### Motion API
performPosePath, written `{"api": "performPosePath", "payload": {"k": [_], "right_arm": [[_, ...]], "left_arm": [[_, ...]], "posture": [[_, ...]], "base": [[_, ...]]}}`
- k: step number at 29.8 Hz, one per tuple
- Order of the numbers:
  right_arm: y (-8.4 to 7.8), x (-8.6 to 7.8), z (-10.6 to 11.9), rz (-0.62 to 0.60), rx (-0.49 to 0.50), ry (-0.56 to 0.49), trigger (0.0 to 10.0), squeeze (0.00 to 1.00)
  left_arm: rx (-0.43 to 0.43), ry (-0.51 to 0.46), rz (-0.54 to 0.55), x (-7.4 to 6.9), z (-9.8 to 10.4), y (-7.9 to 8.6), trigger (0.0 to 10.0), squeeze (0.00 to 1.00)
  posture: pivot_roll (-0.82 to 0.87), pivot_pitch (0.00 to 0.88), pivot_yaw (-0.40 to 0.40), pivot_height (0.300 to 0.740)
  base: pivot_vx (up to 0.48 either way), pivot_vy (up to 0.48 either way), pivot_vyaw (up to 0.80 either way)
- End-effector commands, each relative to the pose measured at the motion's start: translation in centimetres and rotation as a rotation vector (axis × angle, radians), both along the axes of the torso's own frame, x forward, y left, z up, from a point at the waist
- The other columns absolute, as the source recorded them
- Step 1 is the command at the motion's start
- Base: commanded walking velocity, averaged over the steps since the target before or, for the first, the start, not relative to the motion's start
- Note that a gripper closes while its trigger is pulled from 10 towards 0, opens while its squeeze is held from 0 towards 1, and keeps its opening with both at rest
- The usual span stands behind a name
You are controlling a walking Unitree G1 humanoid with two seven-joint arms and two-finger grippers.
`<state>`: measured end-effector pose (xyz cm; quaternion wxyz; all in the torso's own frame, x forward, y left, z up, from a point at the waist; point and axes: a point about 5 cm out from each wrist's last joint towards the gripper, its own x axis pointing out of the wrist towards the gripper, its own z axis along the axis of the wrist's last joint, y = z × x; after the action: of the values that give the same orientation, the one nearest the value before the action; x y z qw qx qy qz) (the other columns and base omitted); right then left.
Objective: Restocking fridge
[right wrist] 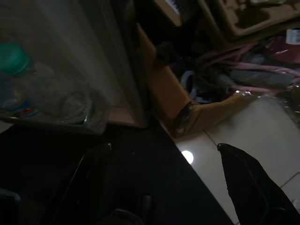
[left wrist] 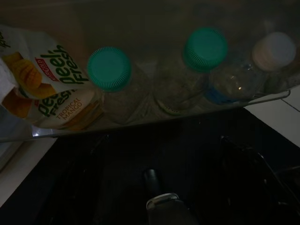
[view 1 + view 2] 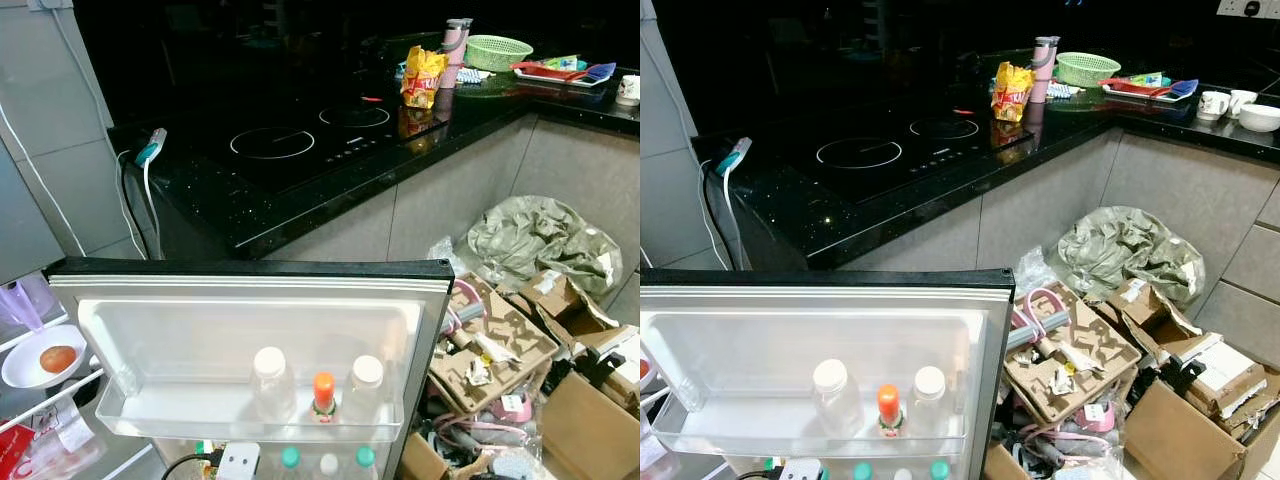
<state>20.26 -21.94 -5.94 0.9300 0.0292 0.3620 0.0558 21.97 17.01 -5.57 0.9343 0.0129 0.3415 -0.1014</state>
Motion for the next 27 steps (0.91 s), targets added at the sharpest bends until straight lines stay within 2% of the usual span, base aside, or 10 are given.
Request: {"api": "performPosePath", "payload": {"k": [1, 9, 18, 27], "right_arm": [[0.0, -0.6, -0.4, -0.015, 0.007, 0.031, 10.0, 0.0], [0.8, -0.9, -0.8, -0.022, 0.02, 0.049, 10.0, 0.0], [0.9, -1.4, -1.1, -0.033, 0.027, 0.057, 10.0, 0.0], [1.0, -1.6, -1.2, -0.038, 0.029, 0.06, 10.0, 0.0]], "left_arm": [[0.027, 0.025, -0.002, -0.4, -0.3, 0.8, 10.0, 0.0], [0.033, 0.033, 0.007, -0.4, -0.3, 0.7, 10.0, 0.0], [0.021, 0.035, 0.001, -0.4, -0.3, 0.6, 10.0, 0.0], [0.015, 0.034, -0.009, -0.4, -0.3, 0.5, 10.0, 0.0]], "posture": [[-0.07, 0.084, 0.025, 0.74], [-0.07, 0.086, 0.028, 0.74], [-0.07, 0.086, 0.032, 0.74], [-0.07, 0.083, 0.032, 0.74]], "base": [[0.0, 0.0, 0.0], [0.0, 0.0, 0.0], [0.0, 0.0, 0.0], [0.0, 0.48, 0.0]]}}
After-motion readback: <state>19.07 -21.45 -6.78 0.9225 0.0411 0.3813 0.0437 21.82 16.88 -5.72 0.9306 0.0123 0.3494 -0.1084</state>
